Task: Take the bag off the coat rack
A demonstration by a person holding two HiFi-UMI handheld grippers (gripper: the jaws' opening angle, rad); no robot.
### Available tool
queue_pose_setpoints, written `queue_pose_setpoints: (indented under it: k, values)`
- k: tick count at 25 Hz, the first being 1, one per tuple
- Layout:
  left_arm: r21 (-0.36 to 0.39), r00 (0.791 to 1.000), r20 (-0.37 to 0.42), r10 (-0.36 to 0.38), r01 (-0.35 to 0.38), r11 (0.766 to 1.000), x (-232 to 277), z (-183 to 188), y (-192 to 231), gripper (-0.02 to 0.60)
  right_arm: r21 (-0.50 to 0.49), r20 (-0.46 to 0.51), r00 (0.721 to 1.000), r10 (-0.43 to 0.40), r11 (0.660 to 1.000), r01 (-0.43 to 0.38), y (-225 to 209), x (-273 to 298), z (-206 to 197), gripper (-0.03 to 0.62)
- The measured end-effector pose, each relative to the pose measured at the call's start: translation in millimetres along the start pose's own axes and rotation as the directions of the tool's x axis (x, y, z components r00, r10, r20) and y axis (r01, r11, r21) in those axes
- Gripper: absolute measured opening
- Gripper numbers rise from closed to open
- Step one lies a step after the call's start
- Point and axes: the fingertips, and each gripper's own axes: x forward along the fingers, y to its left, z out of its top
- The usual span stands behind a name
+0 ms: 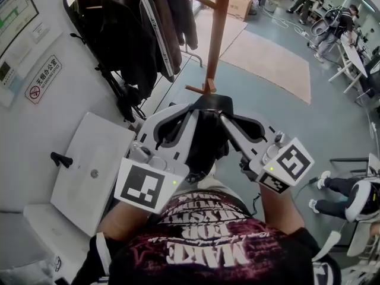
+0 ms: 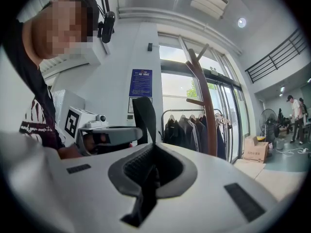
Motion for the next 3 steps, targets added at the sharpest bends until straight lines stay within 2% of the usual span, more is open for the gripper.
queue_pose_setpoints:
  k: [3]
  values:
    - [-0.002,1.000,-0.005,-0.003,0.003,1.000,2.1,-1.8,-0.5,0.008,0.001,-0.006,1.000,-0.001,1.000,0.001,-1.7,0.2,-1.5,0.009]
